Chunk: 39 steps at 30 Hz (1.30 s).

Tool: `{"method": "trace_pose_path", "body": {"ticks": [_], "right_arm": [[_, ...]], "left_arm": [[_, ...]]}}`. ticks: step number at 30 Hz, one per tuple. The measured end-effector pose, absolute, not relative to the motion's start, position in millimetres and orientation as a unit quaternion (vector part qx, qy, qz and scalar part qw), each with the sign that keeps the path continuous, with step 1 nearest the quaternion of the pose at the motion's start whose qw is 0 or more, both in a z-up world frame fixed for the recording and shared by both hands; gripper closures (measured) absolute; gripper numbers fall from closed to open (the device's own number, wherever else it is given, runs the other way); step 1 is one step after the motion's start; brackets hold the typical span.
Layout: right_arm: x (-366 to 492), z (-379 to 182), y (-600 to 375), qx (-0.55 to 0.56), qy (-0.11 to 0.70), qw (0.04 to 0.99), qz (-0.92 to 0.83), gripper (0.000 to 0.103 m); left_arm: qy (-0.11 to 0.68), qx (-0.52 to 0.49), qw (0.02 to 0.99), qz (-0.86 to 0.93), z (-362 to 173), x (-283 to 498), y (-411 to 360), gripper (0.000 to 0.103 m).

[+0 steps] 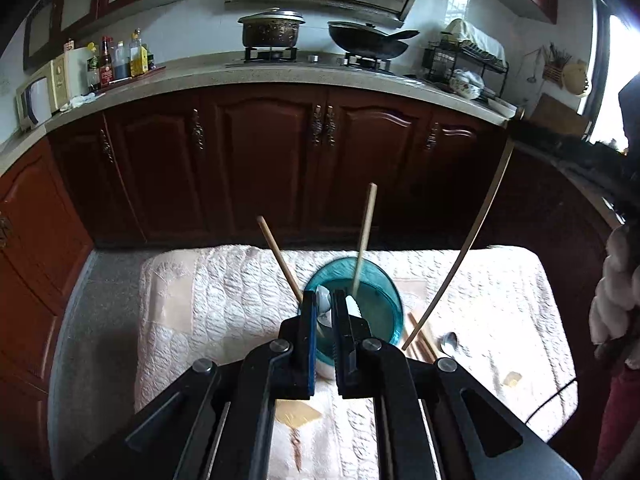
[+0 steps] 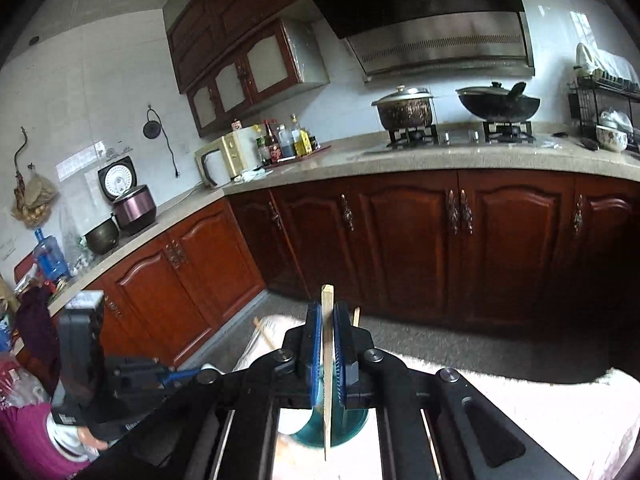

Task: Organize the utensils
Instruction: 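Carry the ceramic spoon and chopstick over the cup and lower them in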

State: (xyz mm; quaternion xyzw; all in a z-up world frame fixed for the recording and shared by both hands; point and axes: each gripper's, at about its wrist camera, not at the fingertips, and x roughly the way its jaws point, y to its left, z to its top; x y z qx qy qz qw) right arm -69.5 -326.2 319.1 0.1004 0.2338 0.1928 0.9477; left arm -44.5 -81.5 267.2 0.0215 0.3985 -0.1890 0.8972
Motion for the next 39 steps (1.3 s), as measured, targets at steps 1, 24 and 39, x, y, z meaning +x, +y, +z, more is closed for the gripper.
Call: {"method": "trace_pose_path", "body": {"ticks": [1, 24, 39], "right_arm": [[-64.8, 320.5, -325.7, 0.1, 0.231, 0.949, 0.19, 0.096], [19.4, 205.5, -302.6, 0.103, 0.325, 0.924, 0.173, 0.092], [-3.3, 194.1, -321.1, 0.135, 0.343, 0.914, 0.17, 0.077]], "left_arm": [[0.399, 0.026, 0.898, -0.186, 265.7, -38.9, -83.5, 0.096], [0.438, 0.074, 0.883, -0.155, 193.9, 14.3, -127.6, 0.095], [0.424, 0.05, 0.89, -0.163, 209.0, -8.5, -125.4, 0.056]]}}
